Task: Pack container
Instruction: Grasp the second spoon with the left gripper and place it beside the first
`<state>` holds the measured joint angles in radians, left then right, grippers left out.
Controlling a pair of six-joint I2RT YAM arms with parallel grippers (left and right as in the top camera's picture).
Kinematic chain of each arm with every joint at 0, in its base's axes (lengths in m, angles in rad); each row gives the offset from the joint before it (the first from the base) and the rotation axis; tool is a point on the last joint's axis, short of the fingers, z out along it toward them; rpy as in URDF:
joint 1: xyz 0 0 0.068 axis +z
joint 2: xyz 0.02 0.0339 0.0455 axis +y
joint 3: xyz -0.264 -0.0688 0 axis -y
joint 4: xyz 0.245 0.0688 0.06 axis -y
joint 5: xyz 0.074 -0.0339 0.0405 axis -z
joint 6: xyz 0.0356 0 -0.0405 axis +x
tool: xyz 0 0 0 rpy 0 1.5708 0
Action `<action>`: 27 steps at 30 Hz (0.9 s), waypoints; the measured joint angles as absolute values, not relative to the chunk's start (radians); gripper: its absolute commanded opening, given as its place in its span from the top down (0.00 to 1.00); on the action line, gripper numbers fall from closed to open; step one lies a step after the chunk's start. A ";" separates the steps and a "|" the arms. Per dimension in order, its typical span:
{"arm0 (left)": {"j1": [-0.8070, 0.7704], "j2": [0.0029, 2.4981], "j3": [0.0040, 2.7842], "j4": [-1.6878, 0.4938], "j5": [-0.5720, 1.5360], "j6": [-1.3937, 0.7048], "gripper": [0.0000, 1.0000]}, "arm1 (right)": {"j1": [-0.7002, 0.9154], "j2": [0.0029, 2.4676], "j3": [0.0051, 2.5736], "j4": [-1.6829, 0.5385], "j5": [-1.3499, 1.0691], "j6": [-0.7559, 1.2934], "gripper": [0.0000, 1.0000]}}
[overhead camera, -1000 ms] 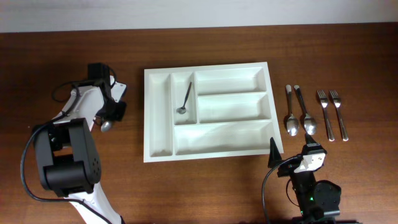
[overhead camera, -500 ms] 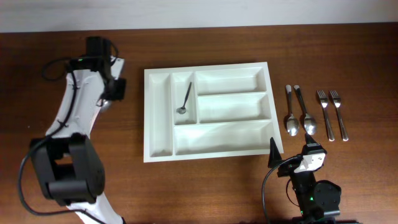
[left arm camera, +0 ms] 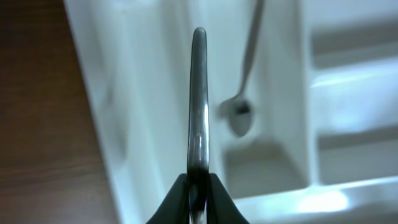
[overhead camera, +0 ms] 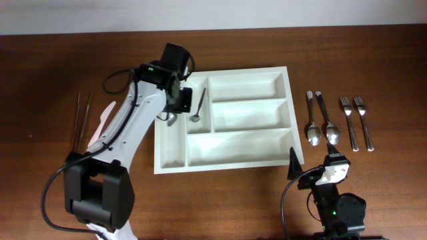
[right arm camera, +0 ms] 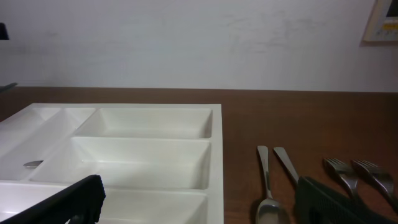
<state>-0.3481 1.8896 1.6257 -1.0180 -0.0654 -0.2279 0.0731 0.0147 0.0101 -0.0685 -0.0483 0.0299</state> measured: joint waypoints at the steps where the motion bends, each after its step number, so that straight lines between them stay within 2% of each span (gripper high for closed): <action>1: -0.355 1.890 1.626 -1.009 -0.061 -0.255 0.98 | 0.073 0.015 0.010 -0.068 -0.048 0.030 0.01; 12: -0.390 2.017 1.628 -0.915 -0.002 -0.416 0.98 | 0.073 0.015 0.010 -0.068 -0.048 0.030 0.01; 14: -0.390 2.063 1.628 -0.899 0.004 -0.422 0.85 | 0.073 0.015 0.010 -0.068 -0.048 0.030 0.01; 16: -0.391 2.090 1.628 -0.896 0.006 -0.429 0.59 | 0.073 0.015 0.010 -0.068 -0.048 0.030 0.01; 22: -0.393 2.103 1.652 -0.917 0.020 -0.413 0.46 | 0.073 0.015 0.010 -0.068 -0.048 0.031 0.01; 27: -0.392 2.102 1.785 -1.101 -0.021 -0.299 0.44 | 0.073 0.015 0.010 -0.068 -0.048 0.030 0.01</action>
